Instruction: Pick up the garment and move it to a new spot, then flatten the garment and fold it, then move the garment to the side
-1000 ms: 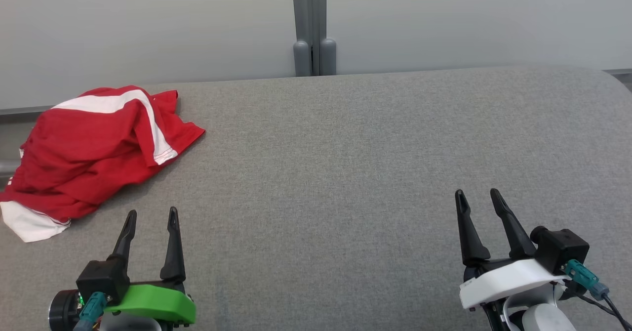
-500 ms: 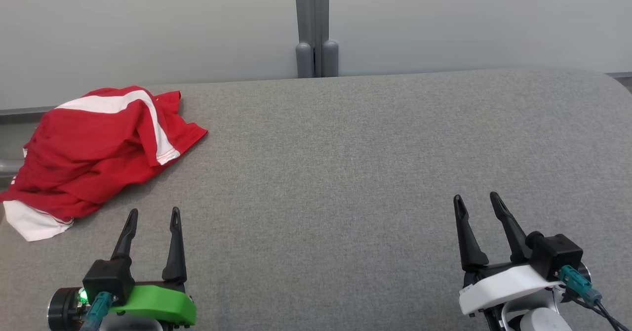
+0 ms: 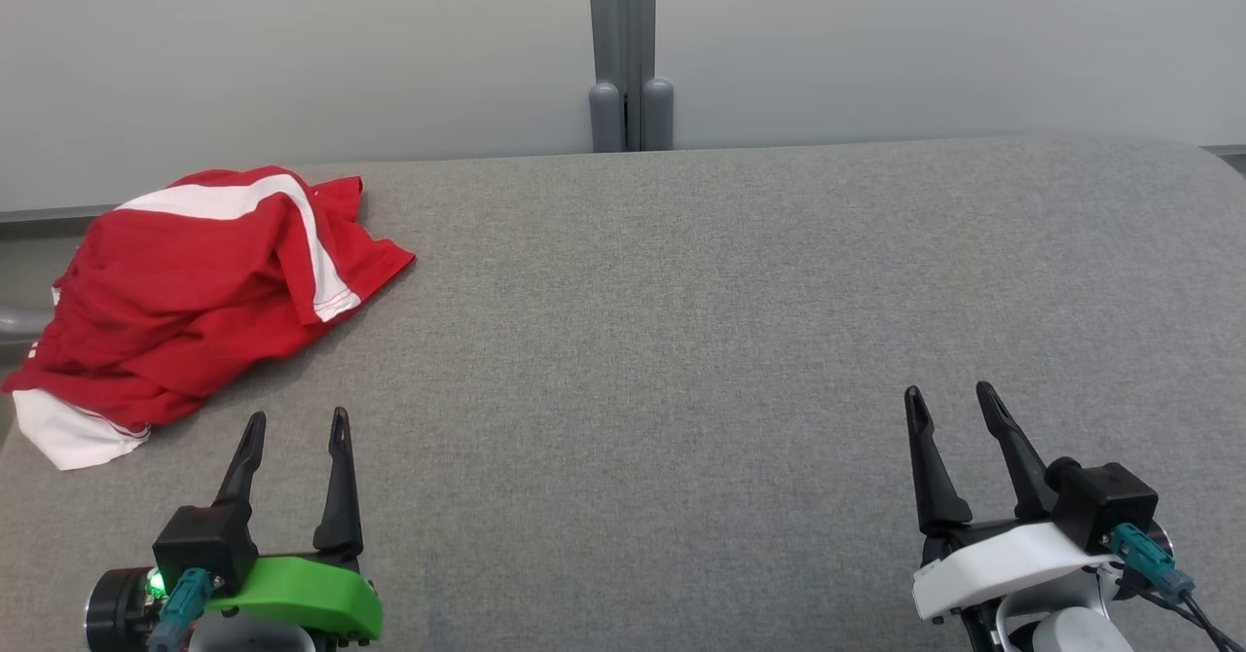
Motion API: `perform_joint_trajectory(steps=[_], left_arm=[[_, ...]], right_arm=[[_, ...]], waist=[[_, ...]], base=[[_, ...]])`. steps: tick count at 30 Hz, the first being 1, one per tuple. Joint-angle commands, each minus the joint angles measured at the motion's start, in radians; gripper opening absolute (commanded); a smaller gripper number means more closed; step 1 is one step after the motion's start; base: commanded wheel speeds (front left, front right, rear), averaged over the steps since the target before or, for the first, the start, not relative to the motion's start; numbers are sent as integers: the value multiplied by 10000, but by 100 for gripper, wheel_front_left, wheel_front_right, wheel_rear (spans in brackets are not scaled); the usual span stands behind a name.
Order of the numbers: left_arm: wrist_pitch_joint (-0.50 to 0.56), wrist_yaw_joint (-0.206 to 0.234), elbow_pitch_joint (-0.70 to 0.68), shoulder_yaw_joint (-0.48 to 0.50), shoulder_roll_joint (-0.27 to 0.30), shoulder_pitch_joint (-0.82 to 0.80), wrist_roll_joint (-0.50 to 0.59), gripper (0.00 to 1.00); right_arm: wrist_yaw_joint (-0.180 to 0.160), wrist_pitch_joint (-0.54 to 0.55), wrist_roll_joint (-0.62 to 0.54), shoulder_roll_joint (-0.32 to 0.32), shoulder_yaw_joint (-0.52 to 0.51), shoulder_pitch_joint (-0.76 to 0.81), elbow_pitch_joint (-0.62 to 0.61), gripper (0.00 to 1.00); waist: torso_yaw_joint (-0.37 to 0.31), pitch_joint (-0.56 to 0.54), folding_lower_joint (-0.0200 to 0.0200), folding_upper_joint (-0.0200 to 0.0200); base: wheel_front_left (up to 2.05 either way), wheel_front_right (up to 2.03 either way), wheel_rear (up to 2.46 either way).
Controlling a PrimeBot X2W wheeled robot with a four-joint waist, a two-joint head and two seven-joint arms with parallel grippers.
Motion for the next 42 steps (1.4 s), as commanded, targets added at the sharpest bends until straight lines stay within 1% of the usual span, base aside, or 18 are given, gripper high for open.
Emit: perform_joint_trajectory(steps=[1,14,22,29,34,36,42], left_arm=[[35,54,-67,26,85,154,2,100],[56,185,-119,-12,184,202,-119,100],[33,280,-74,28,273,138,-189,100],[39,363,-13,116,434,134,-225,100],[90,425,-20,145,515,166,-260,100],[77,472,-45,151,515,176,-300,100],[3,558,30,230,581,202,-383,100]], right_arm=[[4,-32,12,-38,-30,68,27,100],[4,-32,62,-38,-13,58,115,100],[4,-32,57,-38,60,59,72,100],[4,-32,38,-38,162,109,19,100],[4,-32,-60,-36,193,120,9,100],[4,-32,-114,-36,220,73,-4,100],[4,-32,-121,-38,281,18,30,100]], waist=[[-2,2,-1,0],[47,15,-1,0],[392,88,-1,0],[1046,119,-1,0],[1646,169,-1,0],[2031,226,-1,0],[2703,293,-1,0]], base=[[0,0,0],[0,0,0],[0,0,0],[0,0,0],[0,0,0],[0,0,0],[0,0,0]])
